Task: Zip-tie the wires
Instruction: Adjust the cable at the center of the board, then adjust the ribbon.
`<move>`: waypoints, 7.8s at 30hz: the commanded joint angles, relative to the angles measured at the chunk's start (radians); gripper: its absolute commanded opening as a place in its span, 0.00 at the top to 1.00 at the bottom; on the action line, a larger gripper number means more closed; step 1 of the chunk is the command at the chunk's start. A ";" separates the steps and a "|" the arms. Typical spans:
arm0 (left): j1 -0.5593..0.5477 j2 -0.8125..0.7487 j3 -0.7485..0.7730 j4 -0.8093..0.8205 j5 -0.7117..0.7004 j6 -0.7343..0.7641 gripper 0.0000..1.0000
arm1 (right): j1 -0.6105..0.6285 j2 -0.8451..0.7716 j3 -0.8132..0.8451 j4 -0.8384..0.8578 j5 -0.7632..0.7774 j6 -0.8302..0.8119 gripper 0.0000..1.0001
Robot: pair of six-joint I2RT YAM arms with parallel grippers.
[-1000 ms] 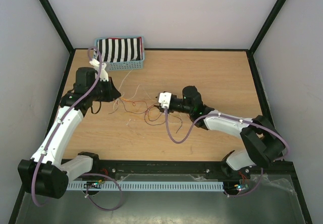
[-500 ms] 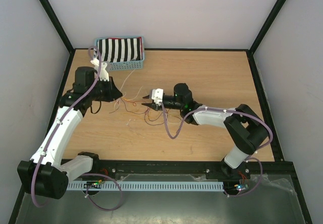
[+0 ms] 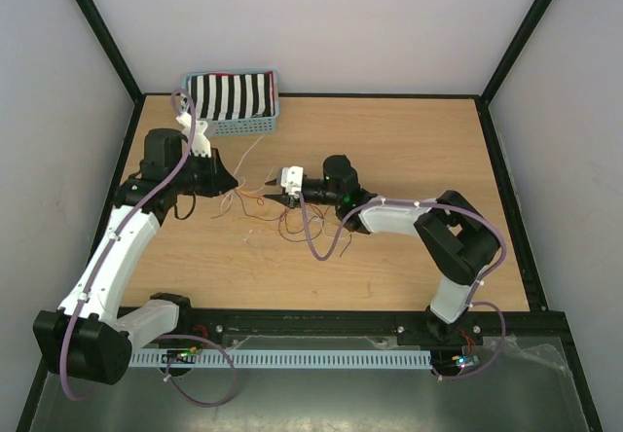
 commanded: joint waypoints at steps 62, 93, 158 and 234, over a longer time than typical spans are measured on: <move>0.007 0.096 -0.042 0.004 -0.145 -0.045 1.00 | 0.006 -0.282 -0.138 -0.103 0.262 0.000 1.00; 0.011 0.103 -0.039 0.004 -0.162 -0.054 1.00 | -0.068 -0.457 -0.255 -0.204 0.314 -0.029 1.00; -0.045 0.029 -0.066 0.119 -0.006 -0.031 1.00 | -0.004 -0.067 0.162 -0.261 0.251 1.306 0.36; -0.183 0.077 -0.199 0.216 -0.066 -0.088 1.00 | -0.069 0.227 0.810 -0.648 0.431 1.081 1.00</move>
